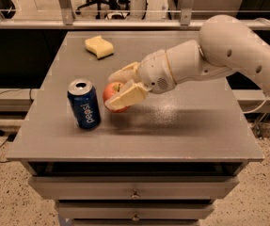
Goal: Move apple near pepsi can
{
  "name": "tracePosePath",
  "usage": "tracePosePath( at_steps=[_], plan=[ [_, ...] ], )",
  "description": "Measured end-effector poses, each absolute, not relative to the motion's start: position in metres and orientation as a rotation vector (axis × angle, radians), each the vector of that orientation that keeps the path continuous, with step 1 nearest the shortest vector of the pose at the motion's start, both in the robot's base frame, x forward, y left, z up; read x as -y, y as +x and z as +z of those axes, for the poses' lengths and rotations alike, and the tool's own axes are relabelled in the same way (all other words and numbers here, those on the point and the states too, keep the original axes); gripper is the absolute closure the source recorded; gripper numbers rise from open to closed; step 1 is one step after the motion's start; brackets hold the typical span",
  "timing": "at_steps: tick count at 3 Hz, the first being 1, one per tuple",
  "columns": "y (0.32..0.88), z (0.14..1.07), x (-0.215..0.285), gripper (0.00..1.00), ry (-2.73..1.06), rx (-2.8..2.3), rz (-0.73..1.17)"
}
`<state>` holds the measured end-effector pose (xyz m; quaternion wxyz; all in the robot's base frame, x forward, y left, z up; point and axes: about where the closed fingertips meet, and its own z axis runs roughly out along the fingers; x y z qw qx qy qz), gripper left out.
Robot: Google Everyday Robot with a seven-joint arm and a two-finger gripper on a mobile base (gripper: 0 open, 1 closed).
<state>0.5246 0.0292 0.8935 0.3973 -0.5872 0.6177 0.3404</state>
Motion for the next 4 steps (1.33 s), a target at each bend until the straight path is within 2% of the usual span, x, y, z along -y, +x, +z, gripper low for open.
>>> tracePosePath(
  at_steps=[1, 4],
  plan=[
    [0.519, 0.883, -0.038, 0.84, -1.506, -1.54, 0.889],
    [0.513, 0.872, -0.046, 0.13, -1.517, -1.508, 0.926]
  ],
)
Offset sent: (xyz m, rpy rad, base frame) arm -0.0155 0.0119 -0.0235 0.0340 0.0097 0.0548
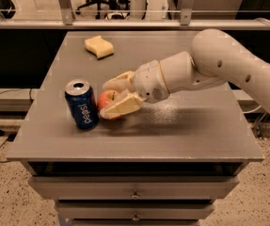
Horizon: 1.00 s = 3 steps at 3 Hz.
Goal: Move apple near pepsi can
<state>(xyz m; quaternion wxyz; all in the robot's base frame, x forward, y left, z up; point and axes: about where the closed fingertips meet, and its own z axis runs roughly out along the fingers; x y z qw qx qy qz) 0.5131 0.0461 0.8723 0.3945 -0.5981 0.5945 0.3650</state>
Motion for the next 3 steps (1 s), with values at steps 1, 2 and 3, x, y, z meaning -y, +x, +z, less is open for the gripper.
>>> tracePosePath(
  at_steps=[1, 2, 3],
  plan=[
    [0.512, 0.873, -0.046, 0.0, -1.513, -1.499, 0.93],
    [0.509, 0.88, -0.041, 0.0, -1.496, -1.495, 0.926],
    [0.515, 0.899, -0.014, 0.0, -1.453, -1.507, 0.843]
  ],
)
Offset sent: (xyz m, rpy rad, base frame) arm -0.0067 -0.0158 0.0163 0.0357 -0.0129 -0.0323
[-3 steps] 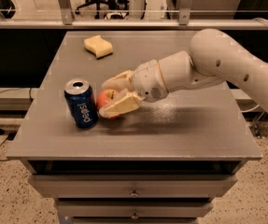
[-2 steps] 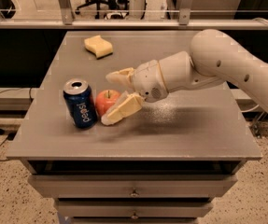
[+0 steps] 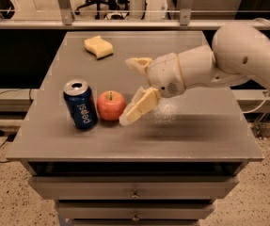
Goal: Move apple near pepsi can
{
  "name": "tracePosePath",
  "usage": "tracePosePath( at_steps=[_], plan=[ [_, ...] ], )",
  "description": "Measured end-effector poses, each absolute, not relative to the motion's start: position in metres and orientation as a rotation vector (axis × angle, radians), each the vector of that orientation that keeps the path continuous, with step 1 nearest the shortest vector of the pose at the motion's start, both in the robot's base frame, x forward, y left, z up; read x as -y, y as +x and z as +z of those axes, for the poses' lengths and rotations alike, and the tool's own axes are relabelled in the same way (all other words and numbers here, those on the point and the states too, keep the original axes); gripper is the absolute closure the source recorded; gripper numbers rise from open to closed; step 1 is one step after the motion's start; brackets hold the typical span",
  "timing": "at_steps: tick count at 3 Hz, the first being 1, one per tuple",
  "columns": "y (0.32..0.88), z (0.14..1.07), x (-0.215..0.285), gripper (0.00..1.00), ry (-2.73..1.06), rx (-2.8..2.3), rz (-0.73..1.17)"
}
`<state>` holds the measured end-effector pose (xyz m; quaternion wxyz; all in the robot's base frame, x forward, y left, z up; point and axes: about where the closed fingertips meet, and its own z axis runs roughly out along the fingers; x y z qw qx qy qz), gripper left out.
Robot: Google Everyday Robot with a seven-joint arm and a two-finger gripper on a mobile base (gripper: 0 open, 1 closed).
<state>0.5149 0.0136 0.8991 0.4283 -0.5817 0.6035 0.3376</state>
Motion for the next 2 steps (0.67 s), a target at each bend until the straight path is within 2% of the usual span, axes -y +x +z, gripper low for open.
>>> tracePosePath(
  at_steps=[2],
  plan=[
    [0.527, 0.993, 0.114, 0.0, -1.143, -1.544, 0.419]
  ],
)
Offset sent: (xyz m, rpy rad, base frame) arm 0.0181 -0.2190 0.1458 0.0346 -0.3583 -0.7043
